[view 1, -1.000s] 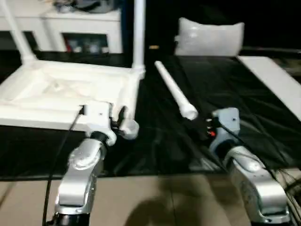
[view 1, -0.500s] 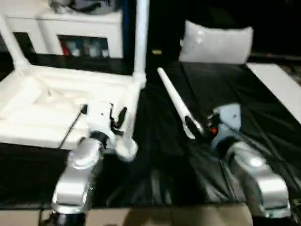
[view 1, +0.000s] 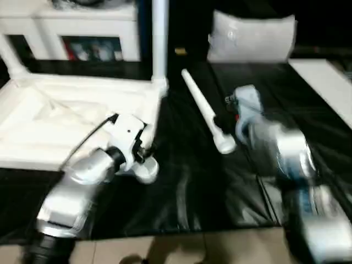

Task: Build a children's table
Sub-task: Move to table, then pick table leg

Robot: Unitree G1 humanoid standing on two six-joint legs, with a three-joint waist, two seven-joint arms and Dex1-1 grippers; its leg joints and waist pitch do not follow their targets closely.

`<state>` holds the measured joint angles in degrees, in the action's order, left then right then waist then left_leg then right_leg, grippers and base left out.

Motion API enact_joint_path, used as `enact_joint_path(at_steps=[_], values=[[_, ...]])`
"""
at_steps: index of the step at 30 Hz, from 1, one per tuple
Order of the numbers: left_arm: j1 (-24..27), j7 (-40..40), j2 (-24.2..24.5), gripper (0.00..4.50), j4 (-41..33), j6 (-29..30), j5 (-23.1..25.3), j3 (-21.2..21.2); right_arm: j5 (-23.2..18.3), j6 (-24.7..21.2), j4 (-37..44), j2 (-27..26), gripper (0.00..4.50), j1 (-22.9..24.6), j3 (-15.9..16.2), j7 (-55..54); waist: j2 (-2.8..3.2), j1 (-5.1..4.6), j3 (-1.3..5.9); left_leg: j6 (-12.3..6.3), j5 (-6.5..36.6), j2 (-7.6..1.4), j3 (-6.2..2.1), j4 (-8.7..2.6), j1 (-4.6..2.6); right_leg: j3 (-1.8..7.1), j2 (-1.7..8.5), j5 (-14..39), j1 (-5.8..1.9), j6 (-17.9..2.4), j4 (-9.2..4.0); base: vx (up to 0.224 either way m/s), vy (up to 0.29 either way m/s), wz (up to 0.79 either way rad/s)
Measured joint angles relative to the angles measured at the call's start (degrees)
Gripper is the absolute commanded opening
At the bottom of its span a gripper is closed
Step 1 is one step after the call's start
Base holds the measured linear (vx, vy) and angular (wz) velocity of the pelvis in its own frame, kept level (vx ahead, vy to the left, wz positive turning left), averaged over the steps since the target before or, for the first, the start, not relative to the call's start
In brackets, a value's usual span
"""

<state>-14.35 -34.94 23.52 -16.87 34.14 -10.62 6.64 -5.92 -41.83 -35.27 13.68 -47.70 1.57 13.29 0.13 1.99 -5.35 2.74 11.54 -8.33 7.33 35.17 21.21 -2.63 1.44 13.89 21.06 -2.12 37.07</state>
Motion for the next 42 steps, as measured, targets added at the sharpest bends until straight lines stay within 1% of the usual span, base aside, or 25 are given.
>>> enact_joint_path(at_steps=[3,4,6,7,8,9,10,11,14,16,17,18,20,22,24,26,33,39,40,42], values=[[-0.1,-3.6,3.7,3.73,-1.4,2.3,-1.1,0.6,0.3,2.6,-10.6,-0.7,4.50,-5.2,-0.1,1.3,0.13,0.02,-0.30,0.08,-0.3,-0.14,0.18,-0.30,0.32,-0.03,-0.06,-0.1,0.50,-0.1,0.01,0.000,0.000,0.00],[-0.1,-4.8,4.9,3.78,-2.1,3.2,-1.7,0.7,1.0,3.9,-14.2,-0.7,4.50,-7.1,-0.2,1.7,0.21,0.03,-0.34,-0.06,-0.4,-0.14,0.27,-0.40,0.72,-0.03,-0.06,-0.1,0.89,-0.2,0.00,0.000,0.000,0.00],[-0.1,-5.6,5.2,3.84,-2.3,3.6,-2.2,0.7,1.6,5.2,-16.4,-0.8,4.50,-8.1,-0.6,1.8,0.34,0.12,-0.48,-0.36,-0.7,-0.18,0.39,-0.44,0.98,-0.02,-0.05,-0.1,1.14,-0.2,-0.02,0.000,0.000,0.00],[-0.1,-6.1,5.6,3.98,-2.5,4.3,-2.4,0.8,1.6,6.1,-19.2,-1.1,4.20,-9.3,-1.0,2.3,0.36,0.12,-0.55,-0.44,-0.6,-0.21,0.46,-0.44,1.06,-0.02,-0.05,-0.1,1.23,-0.2,-0.02,0.000,0.000,0.00],[-0.2,-6.4,6.2,4.15,-2.7,5.0,-2.8,0.9,1.5,6.9,-22.1,-1.4,4.12,-10.7,-1.2,2.8,0.36,0.09,-0.61,-0.46,-0.6,-0.23,0.53,-0.45,1.11,0.00,-0.05,-0.1,1.31,-0.2,-0.02,0.000,0.000,0.00],[-0.2,-6.8,6.6,4.15,-3.1,5.7,-3.2,1.0,1.5,7.6,-24.6,-1.5,4.12,-11.8,-1.3,3.4,0.37,0.08,-0.63,-0.46,-0.6,-0.24,0.55,-0.46,1.19,0.00,-0.04,-0.1,1.40,-0.2,-0.02,0.000,0.000,0.00],[-0.2,-7.2,6.8,4.25,-3.7,6.1,-3.4,1.0,1.5,8.3,-26.9,-1.6,3.95,-12.9,-1.3,3.7,0.37,0.11,-0.69,-0.47,-0.6,-0.25,0.61,-0.46,1.27,0.02,-0.04,-0.1,1.48,-0.2,-0.03,0.000,0.000,0.00],[-0.2,-7.3,6.8,4.25,-4.1,6.4,-3.5,1.0,1.5,8.7,-28.0,-1.6,3.95,-13.4,-1.3,4.0,0.35,0.16,-0.74,-0.48,-0.6,-0.28,0.66,-0.46,1.32,0.03,-0.04,-0.1,1.55,-0.2,-0.03,0.000,0.000,0.00],[-0.4,-7.6,7.2,4.48,-4.4,7.2,-4.3,1.1,1.7,9.1,-30.8,-1.7,3.63,-15.2,-1.3,4.7,0.27,0.17,-0.93,-0.51,-0.7,-0.37,0.84,-0.46,1.41,0.04,-0.04,-0.2,1.69,-0.3,-0.01,0.000,0.000,0.00],[-0.8,-7.9,7.3,4.50,-4.4,7.6,-4.6,1.1,2.0,9.6,-32.7,-1.7,3.38,-16.1,-1.3,5.0,0.22,0.20,-0.99,-0.51,-0.7,-0.48,0.98,-0.46,1.42,0.03,-0.04,-0.2,1.70,-0.3,-0.01,0.000,0.000,0.00],[-1.0,-8.0,7.3,4.50,-4.4,7.7,-4.7,1.1,2.1,9.6,-33.1,-1.7,3.38,-16.3,-1.3,5.2,0.22,0.23,-0.99,-0.51,-0.7,-0.52,1.03,-0.45,1.42,0.02,-0.04,-0.2,1.70,-0.3,-0.01,0.000,0.000,0.00],[-1.2,-8.1,7.4,4.50,-4.4,7.8,-4.9,1.1,2.2,9.6,-33.7,-1.7,3.26,-16.7,-1.3,5.5,0.22,0.24,-0.99,-0.51,-0.7,-0.54,1.08,-0.45,1.42,0.03,-0.04,-0.2,1.70,-0.3,0.00,0.000,0.000,0.00],[-1.5,-8.1,7.6,4.50,-4.5,8.2,-5.1,1.0,2.8,9.5,-35.6,-1.7,3.18,-17.7,-1.3,6.2,0.22,0.23,-0.99,-0.50,-0.7,-0.58,1.14,-0.45,1.42,0.03,-0.04,-0.2,1.70,-0.3,0.00,0.000,0.000,0.00],[-1.7,-8.1,7.6,4.50,-4.5,8.3,-5.4,1.0,3.5,9.3,-36.4,-1.7,2.89,-18.2,-1.2,6.8,0.21,0.24,-1.00,-0.50,-0.7,-0.61,1.20,-0.44,1.41,0.04,-0.04,-0.2,1.70,-0.3,0.00,0.000,0.000,0.00],[-1.7,-8.0,7.6,4.50,-4.5,8.4,-5.5,1.0,3.9,9.0,-37.4,-1.5,2.84,-18.8,-1.1,7.3,0.21,0.23,-1.00,-0.50,-0.7,-0.62,1.22,-0.44,1.42,0.04,-0.04,-0.2,1.71,-0.3,0.00,0.000,0.000,0.00],[-1.9,-7.9,7.6,4.50,-4.5,8.4,-5.4,1.0,4.3,8.7,-37.7,-1.3,2.73,-19.0,-1.0,7.4,0.20,0.33,-1.00,-0.50,-0.7,-0.64,1.24,-0.44,1.42,0.03,-0.04,-0.2,1.71,-0.3,0.00,0.000,0.000,0.00],[-2.2,-6.7,7.4,4.50,-4.3,8.2,-5.4,1.0,4.4,8.8,-38.3,-0.9,2.08,-19.1,-1.3,8.5,0.21,0.67,-0.99,-0.51,-0.7,-0.67,1.30,-0.41,1.41,0.04,-0.04,-0.2,1.70,-0.3,0.02,0.000,0.000,0.00],[-3.6,-5.3,6.4,4.50,-2.8,7.2,-4.5,1.0,4.2,8.9,-39.1,0.0,1.90,-19.1,-3.0,8.5,0.22,1.34,-0.98,-0.53,-0.7,-0.72,1.36,-0.31,1.41,0.03,-0.03,-0.2,1.67,-0.4,0.05,0.000,0.000,0.00],[-3.8,-4.6,5.8,4.50,-2.3,6.8,-4.3,0.9,3.9,9.0,-39.1,0.2,1.89,-18.9,-3.5,8.4,0.24,1.44,-0.97,-0.54,-0.7,-0.72,1.37,-0.29,1.42,0.03,-0.03,-0.2,1.66,-0.4,0.06,0.000,0.000,0.00],[-4.4,-2.8,3.9,4.50,-1.0,5.7,-4.2,0.5,2.9,10.6,-39.1,0.5,1.88,-18.3,-5.2,7.8,0.23,1.60,-0.96,-0.57,-0.7,-0.76,1.43,-0.22,1.48,0.02,-0.02,-0.3,1.69,-0.4,0.05,0.000,0.000,0.00]])
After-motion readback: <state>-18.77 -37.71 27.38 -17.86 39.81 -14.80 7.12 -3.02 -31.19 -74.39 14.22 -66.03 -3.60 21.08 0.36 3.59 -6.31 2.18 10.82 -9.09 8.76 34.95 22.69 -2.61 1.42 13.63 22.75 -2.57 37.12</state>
